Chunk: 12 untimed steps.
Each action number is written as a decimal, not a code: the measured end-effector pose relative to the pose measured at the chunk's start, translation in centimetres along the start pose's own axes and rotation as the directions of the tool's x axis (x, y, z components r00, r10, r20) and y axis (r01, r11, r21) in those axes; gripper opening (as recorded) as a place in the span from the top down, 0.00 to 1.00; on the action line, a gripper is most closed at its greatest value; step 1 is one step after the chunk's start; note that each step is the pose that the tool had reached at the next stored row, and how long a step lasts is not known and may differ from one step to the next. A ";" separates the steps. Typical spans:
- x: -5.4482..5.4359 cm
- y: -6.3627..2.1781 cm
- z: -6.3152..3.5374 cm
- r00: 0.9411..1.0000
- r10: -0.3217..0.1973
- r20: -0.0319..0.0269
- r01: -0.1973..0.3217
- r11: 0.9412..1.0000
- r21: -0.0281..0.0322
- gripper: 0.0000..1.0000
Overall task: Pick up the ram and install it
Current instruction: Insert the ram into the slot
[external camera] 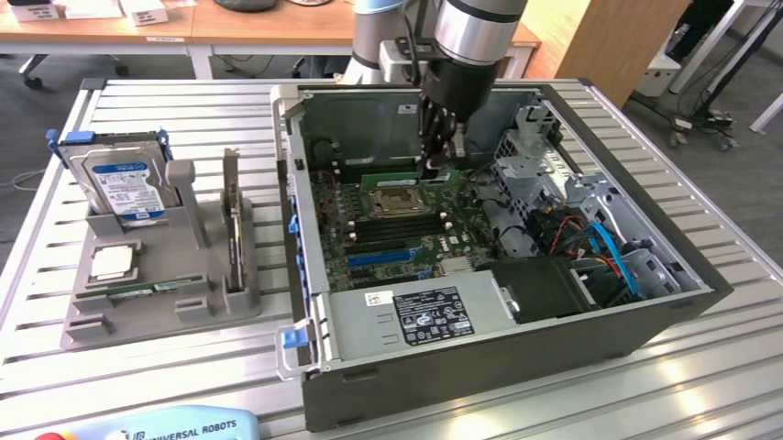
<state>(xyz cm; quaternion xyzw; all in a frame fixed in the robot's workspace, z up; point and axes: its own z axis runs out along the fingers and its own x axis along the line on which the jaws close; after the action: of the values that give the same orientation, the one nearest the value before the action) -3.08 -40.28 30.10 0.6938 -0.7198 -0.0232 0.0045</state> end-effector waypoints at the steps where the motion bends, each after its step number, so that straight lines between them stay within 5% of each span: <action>1: 0.0 0.00 0.08 1.000 0.000 0.000 0.000 1.000 0.000 0.89; 12: 0.0 -0.04 1.02 1.000 0.000 0.000 0.000 1.000 0.000 0.89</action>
<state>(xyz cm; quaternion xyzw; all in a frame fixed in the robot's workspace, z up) -3.08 -40.28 29.08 0.6938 -0.7197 -0.0232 0.0045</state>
